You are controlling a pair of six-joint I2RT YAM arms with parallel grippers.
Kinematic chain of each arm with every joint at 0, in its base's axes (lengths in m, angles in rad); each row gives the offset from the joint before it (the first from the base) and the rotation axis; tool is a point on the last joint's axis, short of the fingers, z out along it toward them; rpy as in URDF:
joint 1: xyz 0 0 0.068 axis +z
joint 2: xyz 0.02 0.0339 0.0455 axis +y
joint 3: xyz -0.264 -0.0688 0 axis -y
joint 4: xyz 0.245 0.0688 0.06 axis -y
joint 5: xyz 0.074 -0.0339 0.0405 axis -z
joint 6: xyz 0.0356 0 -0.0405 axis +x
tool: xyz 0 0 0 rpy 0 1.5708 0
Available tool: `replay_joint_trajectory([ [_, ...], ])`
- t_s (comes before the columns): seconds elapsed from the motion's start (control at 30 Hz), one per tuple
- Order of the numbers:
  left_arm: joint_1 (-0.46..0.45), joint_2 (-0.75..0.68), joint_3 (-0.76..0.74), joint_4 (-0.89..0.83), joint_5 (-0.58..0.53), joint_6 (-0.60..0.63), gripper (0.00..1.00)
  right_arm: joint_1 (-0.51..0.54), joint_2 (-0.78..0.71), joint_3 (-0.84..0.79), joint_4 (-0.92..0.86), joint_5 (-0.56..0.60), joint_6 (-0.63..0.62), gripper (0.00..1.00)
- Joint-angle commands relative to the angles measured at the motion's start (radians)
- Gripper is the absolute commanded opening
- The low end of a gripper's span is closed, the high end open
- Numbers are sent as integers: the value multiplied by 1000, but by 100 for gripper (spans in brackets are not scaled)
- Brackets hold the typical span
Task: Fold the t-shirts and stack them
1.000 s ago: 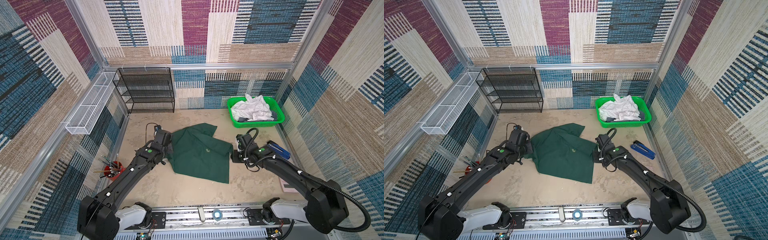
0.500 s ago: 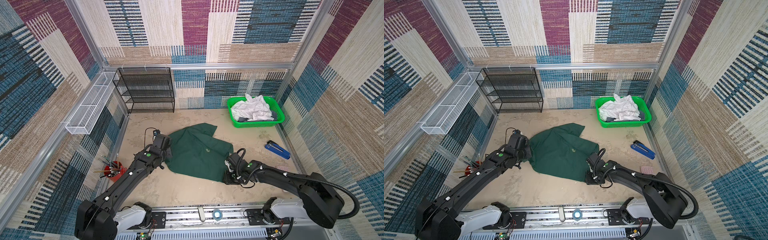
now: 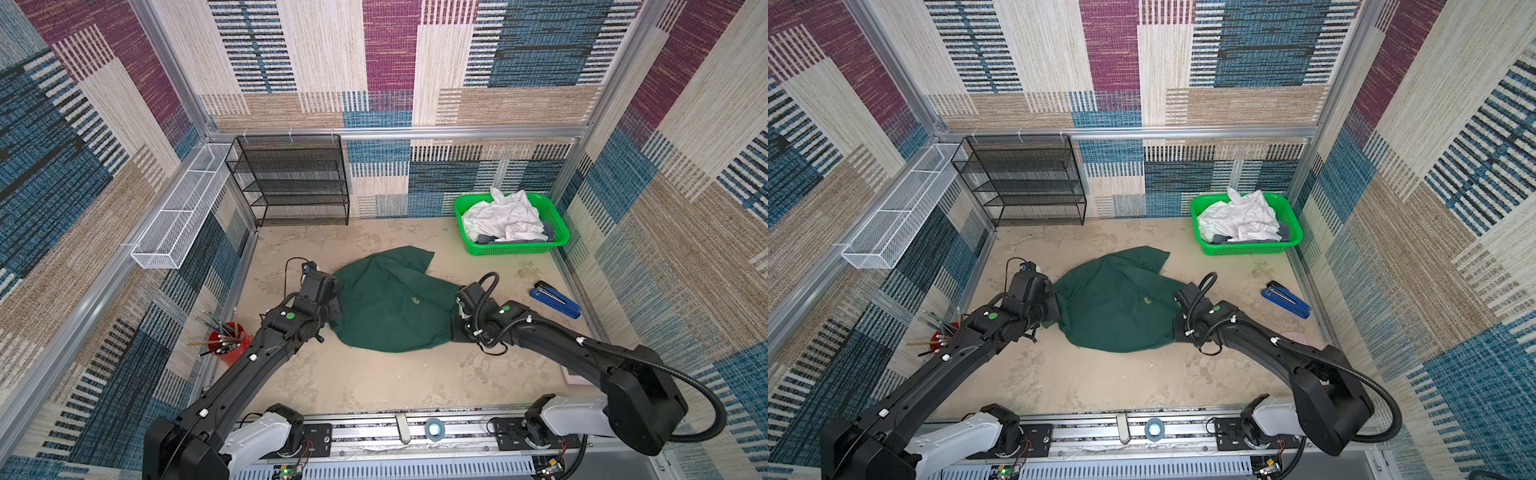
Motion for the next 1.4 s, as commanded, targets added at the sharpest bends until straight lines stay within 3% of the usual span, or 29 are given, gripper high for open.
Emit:
replay_joint_trajectory([
  [0.0,-1,-13,11,12,118,1,0,-79,-33,85,-81,103,-99,0],
  [0.23,-2,24,-19,195,367,2,0,-171,-10,146,-82,121,-171,0],
  [0.33,-2,160,57,247,420,12,0,-173,20,142,-56,96,-170,0],
  [0.5,-22,525,354,113,495,76,0,-173,38,127,-19,52,-171,0],
  [0.6,-53,717,542,-34,483,149,16,-173,44,125,-20,54,-175,0],
  [0.67,-76,772,597,-72,462,182,28,-173,43,126,-20,58,-180,0],
  [0.73,-89,721,551,-31,432,178,39,-173,47,127,-22,54,-183,0],
  [0.83,-91,552,367,105,384,146,59,-173,55,124,-15,47,-185,0],
  [0.87,-91,500,312,129,362,139,62,-173,61,122,-9,38,-189,0],
  [0.93,-91,422,231,131,318,125,61,-173,74,122,0,26,-195,0],
  [1.03,-91,396,189,81,309,125,51,-173,90,125,11,21,-202,0],
  [1.23,-91,481,223,110,325,108,38,-173,105,117,22,14,-204,0],
  [1.37,-91,580,298,53,311,113,35,-173,78,91,24,15,-200,0],
])
